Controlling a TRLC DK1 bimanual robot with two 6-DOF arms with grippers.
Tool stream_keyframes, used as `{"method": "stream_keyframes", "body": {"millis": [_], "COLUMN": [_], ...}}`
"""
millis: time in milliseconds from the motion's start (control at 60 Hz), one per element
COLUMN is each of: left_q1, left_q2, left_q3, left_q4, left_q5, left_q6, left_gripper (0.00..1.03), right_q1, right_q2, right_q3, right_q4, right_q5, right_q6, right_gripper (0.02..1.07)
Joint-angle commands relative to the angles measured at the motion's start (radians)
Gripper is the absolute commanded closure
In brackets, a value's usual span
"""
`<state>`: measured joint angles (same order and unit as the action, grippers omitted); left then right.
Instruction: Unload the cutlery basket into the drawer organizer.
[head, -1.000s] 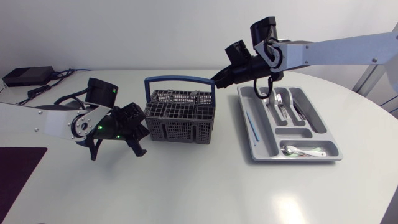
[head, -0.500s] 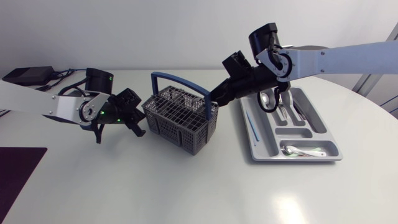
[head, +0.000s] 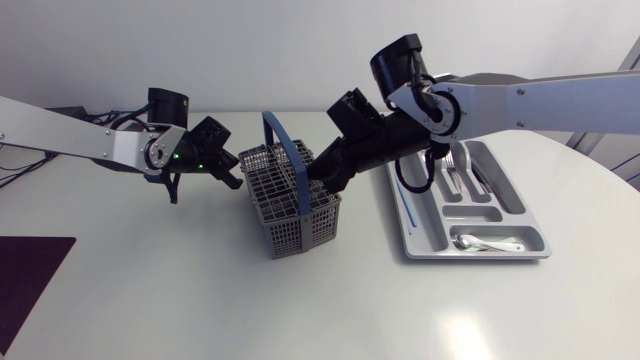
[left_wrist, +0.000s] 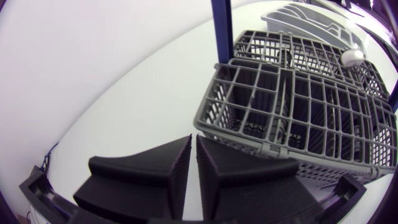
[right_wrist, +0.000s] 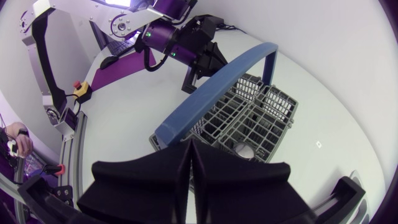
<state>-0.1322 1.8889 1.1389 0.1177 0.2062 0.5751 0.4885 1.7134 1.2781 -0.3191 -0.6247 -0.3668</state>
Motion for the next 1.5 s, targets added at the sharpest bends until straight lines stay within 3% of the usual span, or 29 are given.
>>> {"method": "stream_keyframes", "body": {"millis": [0, 50, 117, 233, 333, 400, 583, 733, 817, 1083, 1283, 1483], "left_q1": [0.034, 0.042, 0.049, 0.036, -0.012, -0.046, -0.095, -0.106, -0.063, 0.000, 0.026, 0.028], "left_q2": [-0.048, -0.102, -0.215, -0.413, -0.574, -0.634, -0.705, -0.677, -0.548, -0.137, -0.025, 0.058], "left_q3": [0.009, -0.028, -0.110, -0.235, -0.337, -0.370, -0.401, -0.426, -0.369, -0.133, -0.019, 0.071], "left_q4": [-0.013, -0.024, -0.030, -0.090, -0.150, -0.191, -0.305, -0.240, -0.204, -0.099, -0.046, -0.046], "left_q5": [0.024, 0.027, 0.032, 0.061, 0.062, 0.061, 0.062, 0.001, -0.004, -0.004, 0.025, 0.091], "left_q6": [-0.023, -0.017, 0.005, 0.037, 0.051, 0.049, 0.034, 0.025, 0.011, -0.055, -0.142, -0.195], "left_gripper": [0.92, 0.89, 0.70, 0.38, 0.30, 0.30, 0.30, 0.31, 0.34, 0.46, 0.75, 0.76], "right_q1": [-0.036, -0.062, -0.099, -0.151, -0.174, -0.180, -0.188, -0.188, -0.176, -0.120, -0.090, -0.056], "right_q2": [-0.057, -0.077, -0.087, -0.069, -0.021, 0.022, 0.092, 0.115, 0.111, 0.094, 0.092, 0.057], "right_q3": [-0.031, -0.042, -0.049, -0.051, -0.028, -0.003, 0.017, -0.002, -0.022, -0.099, -0.138, -0.169], "right_q4": [-0.011, 0.002, 0.020, 0.051, 0.072, 0.074, 0.084, 0.084, 0.081, 0.083, 0.092, 0.084], "right_q5": [0.005, 0.005, 0.005, 0.005, 0.010, 0.022, 0.079, 0.111, 0.115, 0.177, 0.194, 0.189], "right_q6": [0.006, 0.003, 0.003, -0.001, 0.005, 0.006, 0.016, 0.016, 0.016, 0.017, 0.017, 0.022], "right_gripper": [1.02, 1.02, 1.00, 0.78, 0.66, 0.59, 0.60, 0.92, 1.02, 1.02, 1.02, 1.02]}}
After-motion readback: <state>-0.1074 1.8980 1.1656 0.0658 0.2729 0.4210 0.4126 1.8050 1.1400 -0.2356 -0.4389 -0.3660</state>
